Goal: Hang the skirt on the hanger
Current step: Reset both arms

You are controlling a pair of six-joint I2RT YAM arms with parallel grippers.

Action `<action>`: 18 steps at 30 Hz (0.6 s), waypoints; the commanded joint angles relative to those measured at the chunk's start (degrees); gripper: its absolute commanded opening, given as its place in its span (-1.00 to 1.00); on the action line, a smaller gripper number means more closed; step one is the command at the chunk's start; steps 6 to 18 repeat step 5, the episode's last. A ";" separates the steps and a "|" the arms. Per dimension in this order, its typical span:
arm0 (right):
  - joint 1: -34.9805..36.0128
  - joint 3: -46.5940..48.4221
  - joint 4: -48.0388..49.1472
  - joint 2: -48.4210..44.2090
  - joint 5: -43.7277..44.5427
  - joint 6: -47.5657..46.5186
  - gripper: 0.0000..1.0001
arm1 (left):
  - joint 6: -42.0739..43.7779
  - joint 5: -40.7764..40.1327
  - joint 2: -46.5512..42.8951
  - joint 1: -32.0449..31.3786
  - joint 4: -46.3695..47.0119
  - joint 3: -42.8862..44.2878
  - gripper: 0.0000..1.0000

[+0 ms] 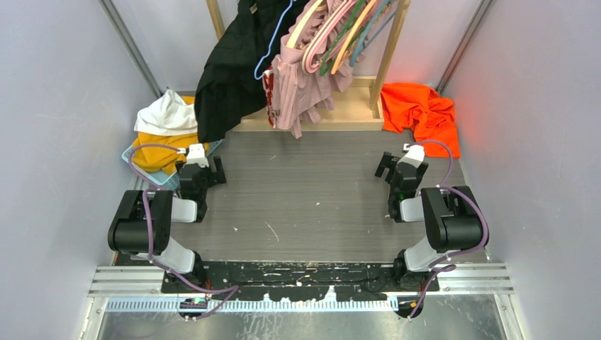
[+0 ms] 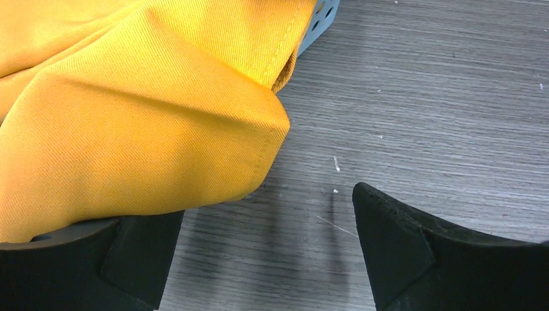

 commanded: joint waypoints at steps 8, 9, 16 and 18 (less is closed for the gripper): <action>0.07 1.57 1.25 -0.46 -0.32 -0.94 0.99 | 0.89 0.03 -0.27 -0.19 4.84 0.55 0.99; 0.07 1.57 1.25 -0.46 -0.32 -0.94 0.99 | 0.89 0.03 -0.27 -0.19 4.84 0.55 0.99; 0.07 1.57 1.25 -0.46 -0.32 -0.94 0.99 | 0.89 0.03 -0.27 -0.19 4.84 0.55 0.99; 0.07 1.57 1.25 -0.46 -0.32 -0.94 0.99 | 0.89 0.03 -0.27 -0.19 4.84 0.55 0.99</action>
